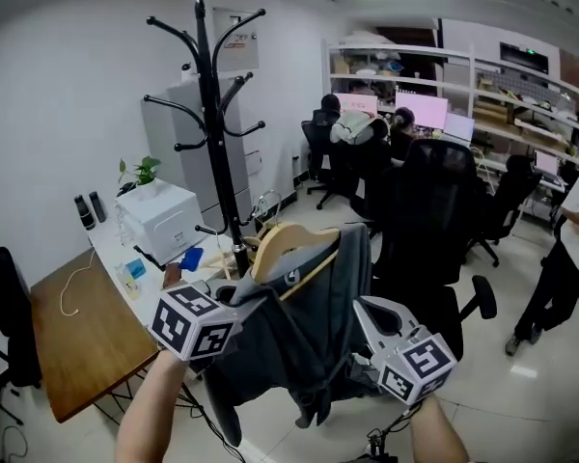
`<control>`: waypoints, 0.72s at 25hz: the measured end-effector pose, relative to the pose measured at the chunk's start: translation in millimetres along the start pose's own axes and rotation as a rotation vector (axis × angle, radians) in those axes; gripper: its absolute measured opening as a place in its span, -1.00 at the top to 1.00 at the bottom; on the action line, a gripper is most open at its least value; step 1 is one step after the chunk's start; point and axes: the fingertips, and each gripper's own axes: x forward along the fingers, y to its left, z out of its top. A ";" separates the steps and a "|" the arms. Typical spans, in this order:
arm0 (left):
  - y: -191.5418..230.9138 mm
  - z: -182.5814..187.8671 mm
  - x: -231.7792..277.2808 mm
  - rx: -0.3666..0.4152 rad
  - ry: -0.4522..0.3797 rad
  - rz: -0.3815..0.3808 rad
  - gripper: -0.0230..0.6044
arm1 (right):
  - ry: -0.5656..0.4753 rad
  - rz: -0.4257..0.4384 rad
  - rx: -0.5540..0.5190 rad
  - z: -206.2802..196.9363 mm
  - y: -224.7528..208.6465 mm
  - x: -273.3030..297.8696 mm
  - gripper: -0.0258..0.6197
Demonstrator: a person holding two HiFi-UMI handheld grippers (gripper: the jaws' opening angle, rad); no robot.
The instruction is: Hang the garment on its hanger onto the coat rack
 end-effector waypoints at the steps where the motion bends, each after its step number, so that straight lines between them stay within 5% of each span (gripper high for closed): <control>1: 4.2 -2.7 -5.9 0.005 0.013 0.012 0.87 | 0.002 0.005 0.007 -1.6 7.5 2.6 0.88; 8: 25.9 -23.3 -17.8 0.013 0.091 0.067 0.87 | 0.011 0.020 0.011 -3.3 26.8 14.7 0.88; 18: 87.8 -13.4 13.2 -0.064 0.075 0.142 0.87 | 0.004 0.050 -0.001 -6.4 16.3 49.4 0.88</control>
